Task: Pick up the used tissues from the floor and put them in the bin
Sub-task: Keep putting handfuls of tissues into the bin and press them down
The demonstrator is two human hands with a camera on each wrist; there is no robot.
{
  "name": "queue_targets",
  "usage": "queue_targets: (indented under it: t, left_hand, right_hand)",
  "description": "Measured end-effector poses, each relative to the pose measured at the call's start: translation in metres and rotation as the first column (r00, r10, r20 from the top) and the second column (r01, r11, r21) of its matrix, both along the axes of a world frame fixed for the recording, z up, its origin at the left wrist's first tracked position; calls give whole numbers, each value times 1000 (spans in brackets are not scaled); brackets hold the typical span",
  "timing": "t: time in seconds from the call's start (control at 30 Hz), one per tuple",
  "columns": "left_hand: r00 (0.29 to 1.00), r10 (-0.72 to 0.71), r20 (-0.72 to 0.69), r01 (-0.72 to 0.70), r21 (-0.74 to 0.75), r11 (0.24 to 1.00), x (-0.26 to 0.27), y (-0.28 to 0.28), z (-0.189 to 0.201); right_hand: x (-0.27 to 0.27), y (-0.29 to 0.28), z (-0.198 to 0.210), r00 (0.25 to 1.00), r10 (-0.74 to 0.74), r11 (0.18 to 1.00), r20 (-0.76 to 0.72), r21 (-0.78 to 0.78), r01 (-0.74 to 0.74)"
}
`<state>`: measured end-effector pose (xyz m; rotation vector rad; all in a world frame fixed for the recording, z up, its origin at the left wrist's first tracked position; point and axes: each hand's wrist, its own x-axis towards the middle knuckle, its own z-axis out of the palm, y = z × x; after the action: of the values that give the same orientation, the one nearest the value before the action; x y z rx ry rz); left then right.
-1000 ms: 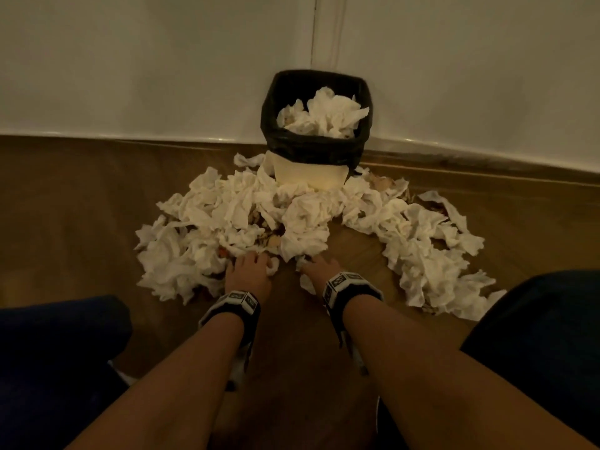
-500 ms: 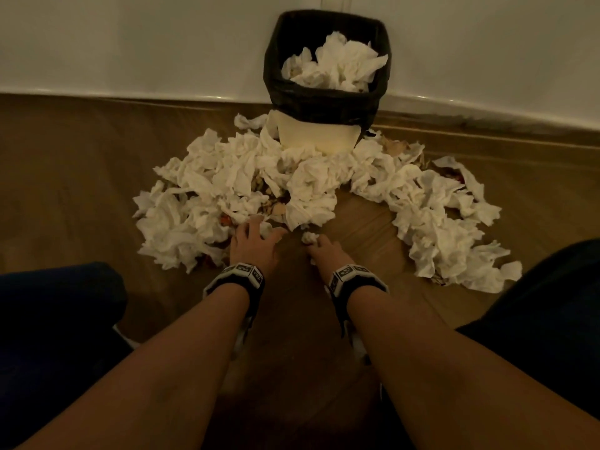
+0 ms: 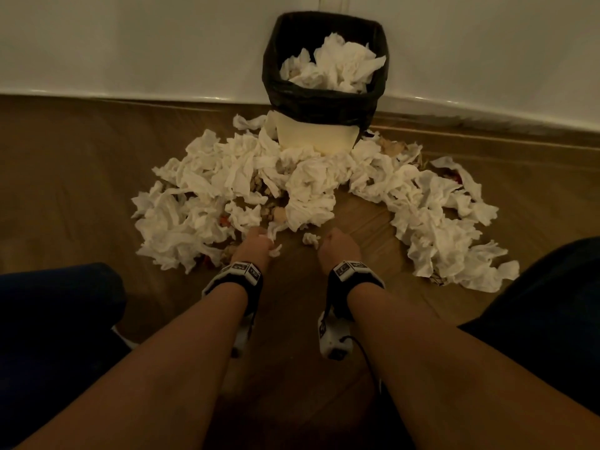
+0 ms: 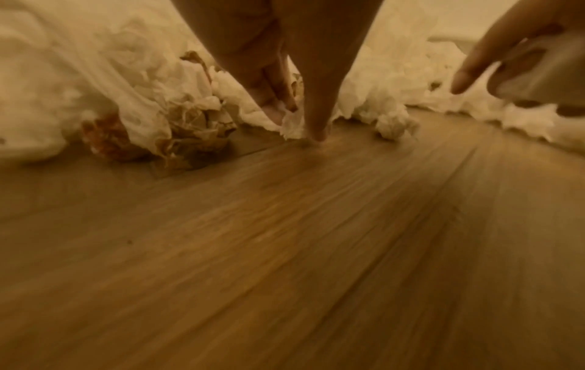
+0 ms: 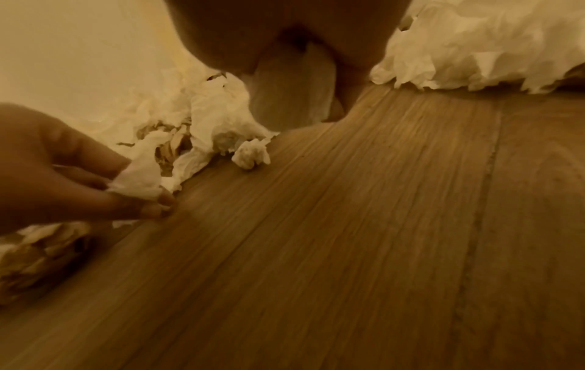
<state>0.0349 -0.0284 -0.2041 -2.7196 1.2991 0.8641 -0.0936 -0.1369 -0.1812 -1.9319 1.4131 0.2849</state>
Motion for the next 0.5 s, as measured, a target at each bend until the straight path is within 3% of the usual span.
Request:
queue_targets:
  t: [0.1,0.2,0.3,0.5]
  left_hand:
    - [997,75,-22,-76,-38,996,1,-1,2]
    - [991,129,-42,-133,-92,987,-2,-2,3]
    - [978,204,-41,-208,-149,967,-10,0,4]
    - [975,201,-94,-214,-160,964,-17,-4,3]
  right_hand:
    - [2,0,-1,998,-39,999,58,13,39]
    - [7,0,-7,996,45,999,73,19,-47]
    - [12,2,-15,981,191,981,19,15,-191]
    - [19,9,-25,947,278,960,-159,70,-270]
